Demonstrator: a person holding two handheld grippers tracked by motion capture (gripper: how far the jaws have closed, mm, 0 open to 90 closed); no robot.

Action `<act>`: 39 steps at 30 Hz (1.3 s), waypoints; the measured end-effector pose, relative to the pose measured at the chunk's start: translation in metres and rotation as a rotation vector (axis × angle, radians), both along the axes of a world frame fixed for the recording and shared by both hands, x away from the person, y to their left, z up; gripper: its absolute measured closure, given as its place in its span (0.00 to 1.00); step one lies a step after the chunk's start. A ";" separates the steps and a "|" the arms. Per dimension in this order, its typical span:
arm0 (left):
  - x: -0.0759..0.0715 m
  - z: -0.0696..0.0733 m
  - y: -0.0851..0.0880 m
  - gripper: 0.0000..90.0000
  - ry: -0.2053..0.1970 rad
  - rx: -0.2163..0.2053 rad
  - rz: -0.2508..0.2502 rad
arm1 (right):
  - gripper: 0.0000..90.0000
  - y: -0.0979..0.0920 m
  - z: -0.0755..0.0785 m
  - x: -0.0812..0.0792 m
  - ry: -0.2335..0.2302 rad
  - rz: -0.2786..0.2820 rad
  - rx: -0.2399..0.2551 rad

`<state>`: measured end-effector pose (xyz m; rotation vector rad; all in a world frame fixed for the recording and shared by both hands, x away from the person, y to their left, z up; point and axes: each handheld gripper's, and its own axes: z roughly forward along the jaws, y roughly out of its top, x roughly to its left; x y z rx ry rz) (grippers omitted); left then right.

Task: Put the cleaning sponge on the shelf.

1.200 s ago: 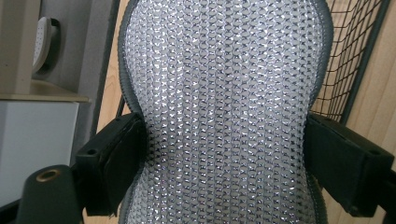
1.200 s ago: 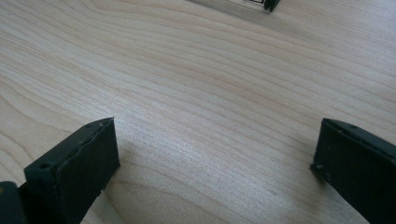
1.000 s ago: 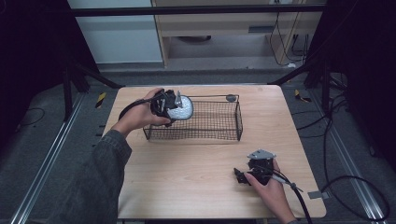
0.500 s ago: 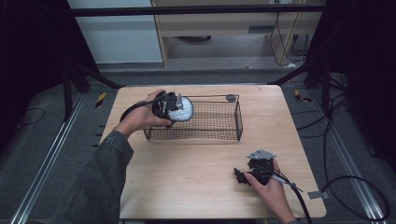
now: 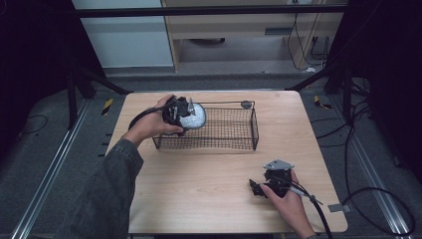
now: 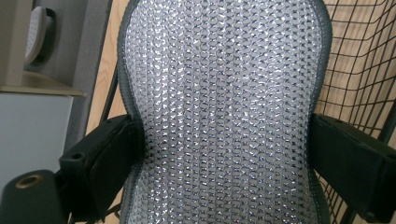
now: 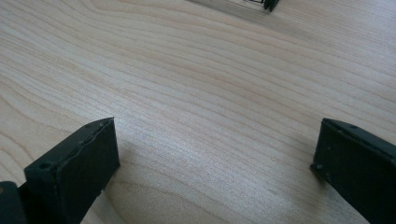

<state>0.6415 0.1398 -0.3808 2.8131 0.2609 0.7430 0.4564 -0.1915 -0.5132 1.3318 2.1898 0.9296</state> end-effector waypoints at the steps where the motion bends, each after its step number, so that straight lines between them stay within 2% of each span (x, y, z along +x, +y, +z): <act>1: 0.000 0.000 0.000 0.08 0.002 -0.002 0.002 | 0.00 0.000 0.000 0.000 0.000 0.000 0.000; 5: 0.001 0.001 0.000 0.05 0.004 -0.024 0.014 | 0.00 0.000 0.000 0.000 0.000 0.000 0.000; 8: 0.001 0.001 0.000 0.06 0.004 -0.022 0.013 | 0.00 0.000 0.000 0.000 0.000 0.000 0.000; 20: -0.006 0.008 -0.003 0.07 -0.001 -0.068 0.000 | 0.00 0.000 0.000 0.000 0.000 0.001 -0.001; 26: -0.013 0.015 -0.005 0.07 0.004 -0.121 -0.005 | 0.00 0.000 0.000 0.000 0.001 0.000 0.001; 32: -0.016 0.018 -0.005 0.08 -0.011 -0.135 -0.006 | 0.00 0.000 0.000 0.000 0.001 0.000 0.001; 36: -0.020 0.020 -0.006 0.08 -0.018 -0.130 -0.004 | 0.00 0.000 0.000 0.000 0.001 0.000 0.001; 39: -0.023 0.022 -0.007 0.08 -0.021 -0.145 -0.006 | 0.00 0.000 0.000 0.000 0.001 0.000 0.001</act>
